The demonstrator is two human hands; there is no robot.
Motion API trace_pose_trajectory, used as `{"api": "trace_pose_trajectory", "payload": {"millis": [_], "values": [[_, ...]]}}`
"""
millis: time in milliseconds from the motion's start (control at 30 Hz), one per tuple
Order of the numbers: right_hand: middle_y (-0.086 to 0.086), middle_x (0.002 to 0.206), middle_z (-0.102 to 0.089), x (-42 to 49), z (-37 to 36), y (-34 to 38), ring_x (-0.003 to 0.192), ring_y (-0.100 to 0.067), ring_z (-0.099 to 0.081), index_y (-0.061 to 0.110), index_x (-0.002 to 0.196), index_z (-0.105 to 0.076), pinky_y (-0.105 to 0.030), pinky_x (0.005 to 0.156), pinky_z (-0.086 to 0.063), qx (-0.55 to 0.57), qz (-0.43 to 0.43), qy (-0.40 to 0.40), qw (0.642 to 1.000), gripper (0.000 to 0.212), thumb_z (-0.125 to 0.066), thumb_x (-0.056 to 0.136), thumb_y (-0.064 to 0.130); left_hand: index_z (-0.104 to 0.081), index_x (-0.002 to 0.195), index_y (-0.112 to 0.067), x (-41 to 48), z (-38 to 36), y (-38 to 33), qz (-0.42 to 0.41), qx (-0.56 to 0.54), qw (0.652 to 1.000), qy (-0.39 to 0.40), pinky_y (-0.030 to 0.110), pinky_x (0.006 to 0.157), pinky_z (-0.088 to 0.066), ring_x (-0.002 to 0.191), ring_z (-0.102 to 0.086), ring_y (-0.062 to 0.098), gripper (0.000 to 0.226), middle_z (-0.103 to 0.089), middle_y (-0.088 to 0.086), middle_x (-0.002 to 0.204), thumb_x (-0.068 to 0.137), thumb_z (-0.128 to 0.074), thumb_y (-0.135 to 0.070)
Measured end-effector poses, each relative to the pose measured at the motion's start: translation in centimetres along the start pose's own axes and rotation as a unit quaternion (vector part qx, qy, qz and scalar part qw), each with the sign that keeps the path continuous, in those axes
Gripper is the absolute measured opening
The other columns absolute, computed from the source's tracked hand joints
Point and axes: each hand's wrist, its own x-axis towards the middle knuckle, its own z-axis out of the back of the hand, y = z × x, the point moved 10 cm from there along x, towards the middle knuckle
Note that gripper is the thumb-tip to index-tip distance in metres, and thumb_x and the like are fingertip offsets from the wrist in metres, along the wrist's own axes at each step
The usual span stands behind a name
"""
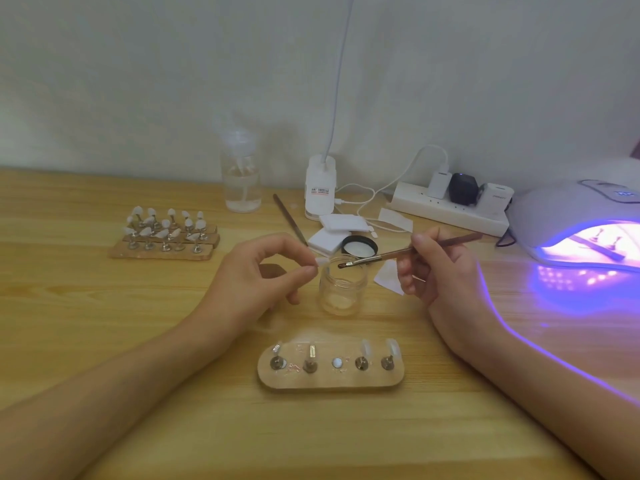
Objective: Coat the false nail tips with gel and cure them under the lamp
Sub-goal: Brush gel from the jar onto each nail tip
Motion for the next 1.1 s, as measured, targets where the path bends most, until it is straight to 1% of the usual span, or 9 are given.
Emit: {"api": "trace_pose_trajectory", "payload": {"millis": [100, 200, 333, 433, 567, 700, 867, 1000, 1100], "values": [[-0.004, 0.060, -0.061, 0.0, -0.1, 0.1, 0.051, -0.013, -0.054, 0.013, 0.078, -0.050, -0.021, 0.047, -0.045, 0.005, 0.002, -0.002, 1.000, 0.021, -0.052, 0.099, 0.015, -0.071, 0.083, -0.023, 0.1, -0.3, -0.3, -0.022, 0.006, 1.000, 0.015, 0.011, 0.046, -0.039, 0.050, -0.058, 0.007, 0.011, -0.070, -0.014, 0.079, 0.083, -0.077, -0.013], [-0.003, 0.059, -0.062, 0.0, -0.5, 0.4, 0.051, -0.013, -0.055, 0.012, 0.078, -0.049, -0.021, 0.047, -0.045, 0.011, 0.009, 0.006, 1.000, 0.019, -0.056, 0.093, 0.020, -0.070, 0.082, -0.020, 0.1, -0.5, -0.3, -0.028, 0.011, 0.999, 0.020, 0.009, 0.047, -0.039, 0.049, -0.056, 0.006, 0.010, -0.065, -0.019, 0.067, 0.083, -0.077, -0.012], [-0.004, 0.060, -0.063, 0.0, -1.2, 0.5, 0.052, -0.013, -0.057, 0.010, 0.080, -0.048, -0.021, 0.048, -0.046, 0.002, 0.015, 0.030, 0.999, 0.021, -0.059, 0.085, 0.028, -0.070, 0.082, -0.017, 0.0, -0.7, -0.5, -0.031, 0.008, 0.999, 0.024, 0.008, 0.048, -0.038, 0.048, -0.053, 0.004, 0.009, -0.064, -0.020, 0.063, 0.083, -0.076, -0.010], [-0.005, 0.062, -0.063, 0.0, -1.3, 0.3, 0.054, -0.015, -0.059, 0.010, 0.081, -0.049, -0.022, 0.049, -0.047, -0.013, 0.020, 0.035, 0.999, 0.021, -0.059, 0.087, 0.027, -0.070, 0.081, -0.016, 0.0, -0.7, -0.7, -0.036, 0.003, 0.999, 0.024, 0.009, 0.047, -0.039, 0.048, -0.051, 0.004, 0.010, -0.064, -0.020, 0.062, 0.083, -0.075, -0.008], [-0.004, 0.061, -0.063, 0.2, -0.4, 0.3, 0.053, -0.015, -0.057, 0.013, 0.078, -0.051, -0.023, 0.049, -0.047, -0.025, 0.027, 0.011, 0.999, 0.020, -0.055, 0.097, 0.018, -0.070, 0.081, -0.015, 0.0, -0.7, -0.7, -0.037, 0.001, 0.999, 0.024, 0.010, 0.048, -0.041, 0.049, -0.052, 0.004, 0.010, -0.065, -0.019, 0.066, 0.083, -0.075, -0.006], [-0.005, 0.063, -0.063, 0.1, -1.2, 0.8, 0.054, -0.017, -0.059, 0.020, 0.073, -0.056, -0.023, 0.050, -0.047, -0.009, 0.044, 0.038, 0.998, 0.022, -0.062, 0.093, 0.024, -0.070, 0.082, -0.015, 0.0, -0.7, -0.6, -0.034, 0.005, 0.999, 0.025, 0.008, 0.048, -0.039, 0.049, -0.052, 0.004, 0.009, -0.064, -0.020, 0.064, 0.083, -0.075, -0.008], [-0.004, 0.062, -0.063, 0.0, -0.9, 0.8, 0.054, -0.017, -0.058, 0.014, 0.078, -0.052, -0.024, 0.050, -0.047, -0.048, 0.051, 0.024, 0.997, 0.020, -0.056, 0.097, 0.020, -0.069, 0.081, -0.013, 0.0, -0.8, -0.6, -0.031, 0.004, 0.999, 0.023, 0.009, 0.049, -0.040, 0.048, -0.052, 0.004, 0.009, -0.063, -0.020, 0.061, 0.083, -0.075, -0.007], [-0.005, 0.062, -0.063, -0.1, -1.2, 1.3, 0.054, -0.017, -0.058, 0.025, 0.070, -0.057, -0.023, 0.049, -0.047, -0.024, 0.063, 0.031, 0.997, 0.025, -0.056, 0.095, 0.021, -0.069, 0.078, -0.011, -0.1, -0.8, -0.6, -0.023, -0.005, 1.000, 0.019, 0.011, 0.050, -0.043, 0.049, -0.051, 0.004, 0.010, -0.063, -0.019, 0.061, 0.081, -0.077, -0.006], [-0.005, 0.062, -0.063, -0.3, -1.7, 1.4, 0.056, -0.018, -0.060, 0.026, 0.071, -0.057, -0.024, 0.050, -0.048, -0.041, 0.068, 0.046, 0.996, 0.023, -0.057, 0.093, 0.024, -0.069, 0.077, -0.012, -0.1, -0.8, -0.5, -0.018, -0.008, 1.000, 0.019, 0.013, 0.052, -0.044, 0.050, -0.051, 0.005, 0.011, -0.064, -0.018, 0.063, 0.081, -0.077, -0.007]]}}
